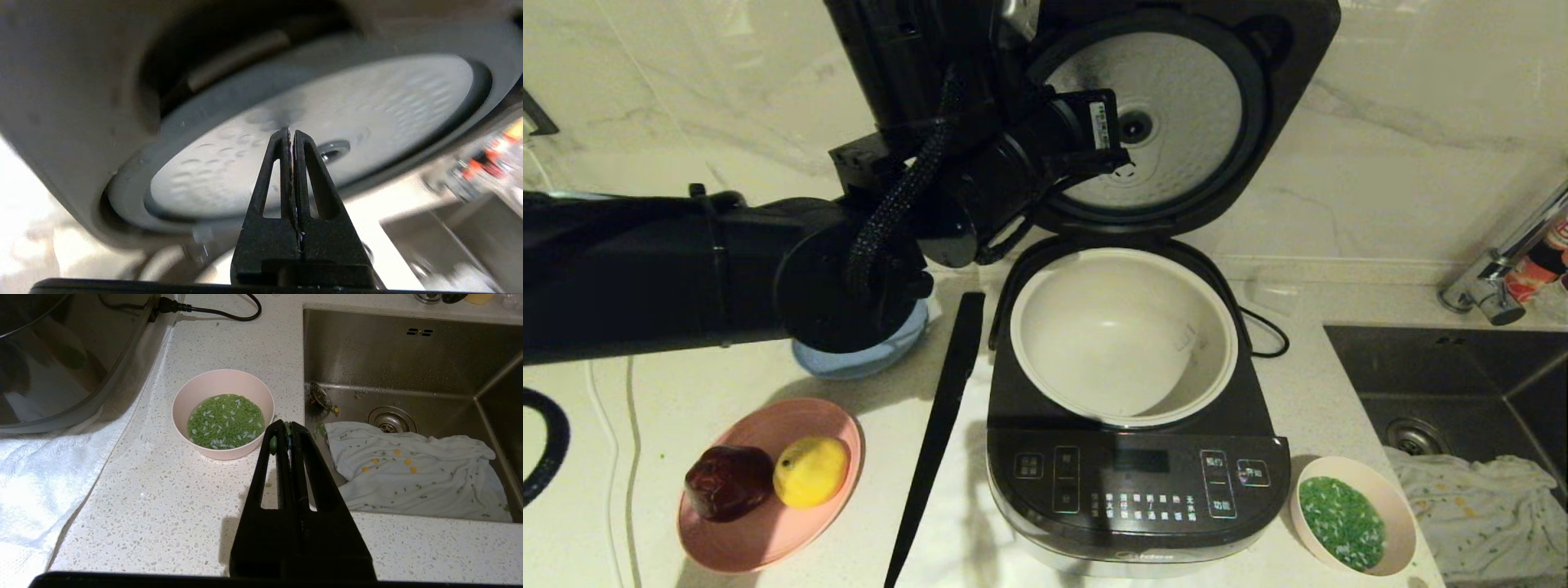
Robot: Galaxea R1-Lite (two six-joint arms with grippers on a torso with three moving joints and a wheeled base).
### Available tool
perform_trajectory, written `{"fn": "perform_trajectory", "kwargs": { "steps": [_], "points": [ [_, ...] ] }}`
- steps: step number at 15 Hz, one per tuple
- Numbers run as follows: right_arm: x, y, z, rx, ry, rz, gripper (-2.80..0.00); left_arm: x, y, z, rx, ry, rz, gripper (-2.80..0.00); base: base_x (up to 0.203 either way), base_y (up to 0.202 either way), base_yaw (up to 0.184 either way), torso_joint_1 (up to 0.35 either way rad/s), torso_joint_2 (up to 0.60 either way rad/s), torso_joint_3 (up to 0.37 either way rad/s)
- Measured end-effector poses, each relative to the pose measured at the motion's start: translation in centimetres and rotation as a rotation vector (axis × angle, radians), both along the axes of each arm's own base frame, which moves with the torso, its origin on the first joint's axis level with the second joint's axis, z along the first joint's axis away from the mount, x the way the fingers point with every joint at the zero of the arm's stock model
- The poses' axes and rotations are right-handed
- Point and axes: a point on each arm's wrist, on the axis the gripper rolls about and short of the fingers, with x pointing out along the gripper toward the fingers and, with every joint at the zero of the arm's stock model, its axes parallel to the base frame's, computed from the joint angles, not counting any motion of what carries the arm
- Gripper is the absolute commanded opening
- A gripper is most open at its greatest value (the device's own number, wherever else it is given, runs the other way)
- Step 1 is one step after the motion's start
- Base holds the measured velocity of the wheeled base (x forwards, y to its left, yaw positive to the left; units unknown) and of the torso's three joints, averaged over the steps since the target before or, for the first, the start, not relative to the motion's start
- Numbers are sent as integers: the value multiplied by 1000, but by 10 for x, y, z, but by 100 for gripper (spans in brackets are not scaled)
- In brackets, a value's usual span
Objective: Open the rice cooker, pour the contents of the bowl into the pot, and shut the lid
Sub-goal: Open the rice cooker, then turn on the tap
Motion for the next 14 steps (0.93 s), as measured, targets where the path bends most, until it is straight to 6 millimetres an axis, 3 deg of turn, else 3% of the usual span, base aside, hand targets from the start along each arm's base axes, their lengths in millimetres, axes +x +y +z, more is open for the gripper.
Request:
{"fn": "perform_trajectory", "kwargs": {
  "steps": [4,7,11,14],
  "points": [
    [0,0,0,0,0,0,-280,10,-7,-5,-9,-23,35,-280,0,0,0,0,0,0],
    [0,0,0,0,0,0,-280,0,3,0,-10,-15,51,-280,0,0,0,0,0,0],
    [0,0,0,0,0,0,-280,-43,41,8,12,15,76,-280,0,0,0,0,0,0],
    [0,0,0,0,0,1,-280,-95,88,19,40,32,98,-280,0,0,0,0,0,0]
  ]
}}
